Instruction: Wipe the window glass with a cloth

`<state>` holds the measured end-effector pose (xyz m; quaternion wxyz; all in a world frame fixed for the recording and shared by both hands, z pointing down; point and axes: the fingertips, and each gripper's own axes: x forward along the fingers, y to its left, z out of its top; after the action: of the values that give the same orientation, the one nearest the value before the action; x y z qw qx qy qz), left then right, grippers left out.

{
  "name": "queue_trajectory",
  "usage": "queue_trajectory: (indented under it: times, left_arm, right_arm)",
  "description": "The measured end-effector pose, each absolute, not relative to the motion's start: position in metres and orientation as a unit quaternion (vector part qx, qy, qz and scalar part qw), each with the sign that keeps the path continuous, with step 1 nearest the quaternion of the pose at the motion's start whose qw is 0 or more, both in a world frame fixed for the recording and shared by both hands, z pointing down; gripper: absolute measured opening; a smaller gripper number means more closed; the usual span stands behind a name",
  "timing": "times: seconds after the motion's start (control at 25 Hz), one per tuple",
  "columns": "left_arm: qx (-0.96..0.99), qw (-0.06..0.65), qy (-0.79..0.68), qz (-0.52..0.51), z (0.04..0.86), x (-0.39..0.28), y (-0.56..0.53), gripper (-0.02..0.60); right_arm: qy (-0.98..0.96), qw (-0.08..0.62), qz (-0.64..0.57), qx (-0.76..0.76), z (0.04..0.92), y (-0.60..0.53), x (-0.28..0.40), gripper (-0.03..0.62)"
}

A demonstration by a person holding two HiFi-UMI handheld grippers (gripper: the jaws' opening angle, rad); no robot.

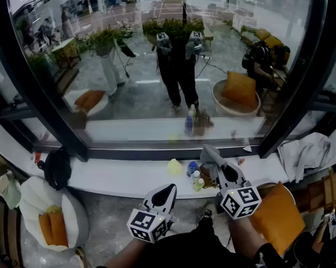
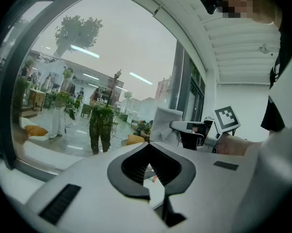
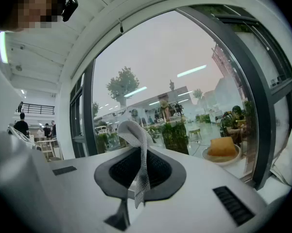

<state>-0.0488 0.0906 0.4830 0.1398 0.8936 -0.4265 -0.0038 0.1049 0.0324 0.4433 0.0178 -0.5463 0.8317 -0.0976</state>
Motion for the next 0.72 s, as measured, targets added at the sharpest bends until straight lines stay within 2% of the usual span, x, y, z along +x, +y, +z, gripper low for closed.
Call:
queue_trajectory:
  times: [0.72]
  left_arm:
    - [0.901, 0.139, -0.412, 0.001, 0.483, -0.031, 0.100, 0.008]
  right_arm:
    - [0.826, 0.026, -0.105, -0.554, 0.445, 0.044, 0.124, 0.041]
